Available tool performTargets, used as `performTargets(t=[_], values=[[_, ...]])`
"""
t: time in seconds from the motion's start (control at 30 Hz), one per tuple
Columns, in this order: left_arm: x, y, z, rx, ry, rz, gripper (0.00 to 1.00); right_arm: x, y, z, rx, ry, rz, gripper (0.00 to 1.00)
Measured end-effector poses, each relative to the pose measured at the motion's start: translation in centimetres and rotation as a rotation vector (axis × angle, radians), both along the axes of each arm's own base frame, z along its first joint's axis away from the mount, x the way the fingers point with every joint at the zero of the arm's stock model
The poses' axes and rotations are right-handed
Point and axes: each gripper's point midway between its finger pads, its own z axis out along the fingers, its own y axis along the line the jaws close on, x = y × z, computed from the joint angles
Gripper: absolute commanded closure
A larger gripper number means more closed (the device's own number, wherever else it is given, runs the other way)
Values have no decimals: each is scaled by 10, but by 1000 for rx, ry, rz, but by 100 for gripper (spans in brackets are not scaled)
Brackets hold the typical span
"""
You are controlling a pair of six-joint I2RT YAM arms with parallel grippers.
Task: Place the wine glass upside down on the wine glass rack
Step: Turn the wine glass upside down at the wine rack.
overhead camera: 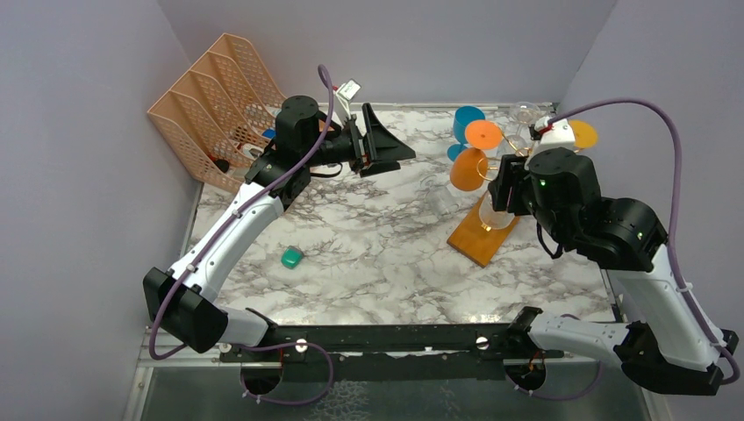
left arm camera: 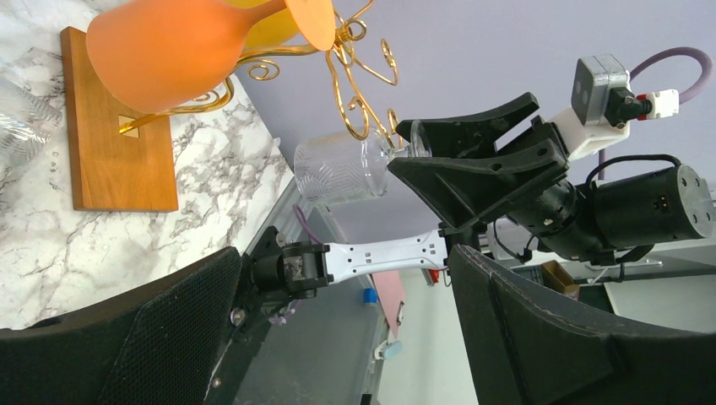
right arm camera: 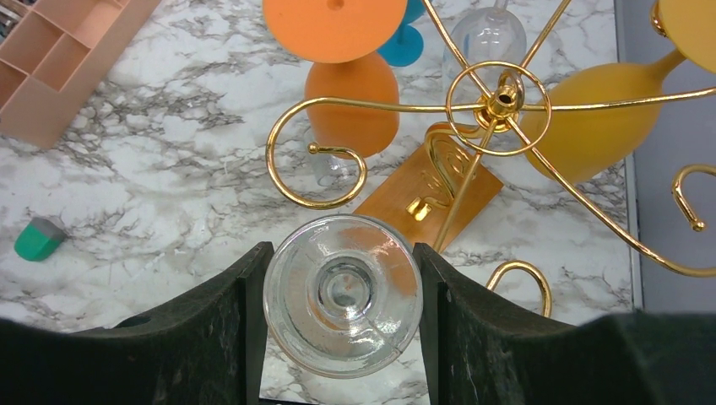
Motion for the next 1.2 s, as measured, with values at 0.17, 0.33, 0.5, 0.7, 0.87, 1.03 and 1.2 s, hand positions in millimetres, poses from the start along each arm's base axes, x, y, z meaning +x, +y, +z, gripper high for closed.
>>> performTargets(t=[0.17,0.33,0.5,0.7,0.87,1.03,1.2], values=[[0,0,0,0,0,0,1,5,-2,-8,-30,-6,-14,99],[0,0,0,0,0,0,1,10,-3,-8,-51,-29,-27,99],[0,0,0,0,0,1,1,15,-2,-3,-52,-62,-36,99],[0,0,0,0,0,4,1,20,-2,-2,-74,-73,-42,99],[0,1,-2,3,3,7,1,24,-3,-3,-94,-80,-56,99],[-1,2,-4,5,6,11,1,27,-4,-5,-110,-94,-69,99],[-1,2,-4,5,6,12,1,30,-5,-9,-114,-109,-78,99]])
